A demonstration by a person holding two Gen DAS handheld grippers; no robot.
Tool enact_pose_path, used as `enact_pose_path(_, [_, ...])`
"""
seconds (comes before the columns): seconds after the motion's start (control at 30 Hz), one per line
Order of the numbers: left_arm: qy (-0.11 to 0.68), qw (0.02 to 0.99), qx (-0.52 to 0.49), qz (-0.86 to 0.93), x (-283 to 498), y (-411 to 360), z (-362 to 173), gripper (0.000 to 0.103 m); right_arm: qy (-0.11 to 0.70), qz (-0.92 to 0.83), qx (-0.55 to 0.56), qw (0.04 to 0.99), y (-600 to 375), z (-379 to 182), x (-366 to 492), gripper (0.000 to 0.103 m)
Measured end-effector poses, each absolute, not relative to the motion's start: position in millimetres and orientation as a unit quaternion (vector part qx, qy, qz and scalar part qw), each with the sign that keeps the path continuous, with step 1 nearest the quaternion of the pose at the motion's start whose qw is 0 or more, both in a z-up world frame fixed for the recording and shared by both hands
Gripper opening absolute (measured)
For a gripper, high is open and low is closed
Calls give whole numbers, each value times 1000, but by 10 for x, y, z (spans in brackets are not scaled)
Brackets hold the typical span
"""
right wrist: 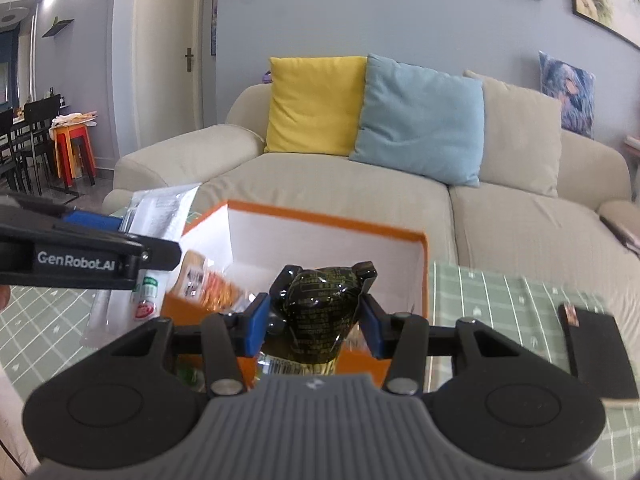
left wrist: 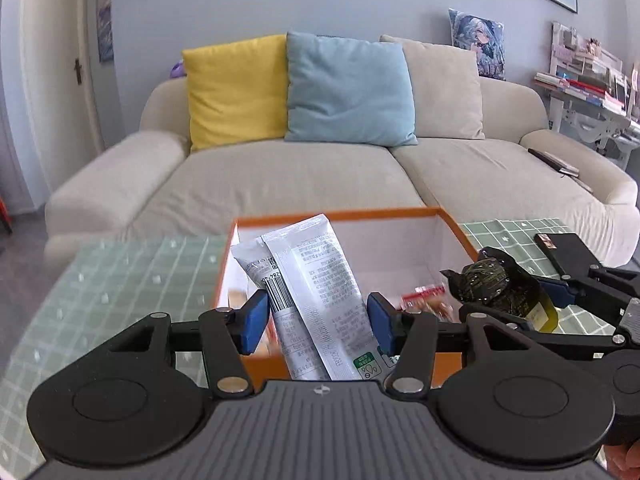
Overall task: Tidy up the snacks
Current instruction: 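Carry both packets into the orange box and open both tools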
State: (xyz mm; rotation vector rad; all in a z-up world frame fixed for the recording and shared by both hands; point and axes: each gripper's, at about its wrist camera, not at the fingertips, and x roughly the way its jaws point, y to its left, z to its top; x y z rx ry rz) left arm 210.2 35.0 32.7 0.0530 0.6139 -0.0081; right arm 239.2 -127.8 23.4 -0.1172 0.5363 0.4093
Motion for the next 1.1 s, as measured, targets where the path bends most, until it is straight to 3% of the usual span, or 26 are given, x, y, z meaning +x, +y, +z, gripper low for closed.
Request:
enact_pose_path(0.27, [306,949,77,0,2560,336,309,61,277,200,-106,934,-1046,250,2893,46])
enact_pose_path(0.6, [366,927,85,17,3134,493,-140,61,328,189,-184,907,-704,-121,3412,46])
enact_pose_path(1.1, [431,894,111,48,3376,570,-490,62,367,180,-240,881,-491,-425,3733,48])
